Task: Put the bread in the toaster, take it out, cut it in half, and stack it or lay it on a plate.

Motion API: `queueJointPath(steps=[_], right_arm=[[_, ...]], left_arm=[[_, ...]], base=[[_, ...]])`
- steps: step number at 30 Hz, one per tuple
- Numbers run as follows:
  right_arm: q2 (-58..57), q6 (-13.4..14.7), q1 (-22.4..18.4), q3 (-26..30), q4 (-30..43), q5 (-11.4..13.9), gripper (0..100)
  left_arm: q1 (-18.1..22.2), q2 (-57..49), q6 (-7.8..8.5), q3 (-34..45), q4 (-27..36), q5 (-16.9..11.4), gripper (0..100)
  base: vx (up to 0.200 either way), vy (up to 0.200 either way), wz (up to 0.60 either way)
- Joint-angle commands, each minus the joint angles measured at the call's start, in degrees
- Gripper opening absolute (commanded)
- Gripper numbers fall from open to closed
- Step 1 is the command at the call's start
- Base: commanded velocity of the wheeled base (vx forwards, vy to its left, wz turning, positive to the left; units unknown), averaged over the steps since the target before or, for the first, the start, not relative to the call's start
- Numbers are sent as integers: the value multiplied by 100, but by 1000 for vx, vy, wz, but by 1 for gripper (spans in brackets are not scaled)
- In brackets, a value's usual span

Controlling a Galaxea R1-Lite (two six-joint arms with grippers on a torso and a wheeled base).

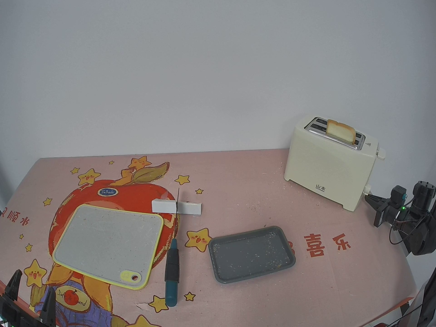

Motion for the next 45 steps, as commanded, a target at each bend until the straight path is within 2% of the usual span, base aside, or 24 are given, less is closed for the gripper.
queueJointPath(steps=[1, 45], right_arm=[[-21, -3, 3, -1, -15, 3, 0], [-56, 6, 205, 158, -226, -32, 0]], left_arm=[[1, -57, 0, 92, 0, 1, 100], [1, -57, 0, 92, 0, 1, 100]], base=[[0, 0, 0], [0, 0, 0]])
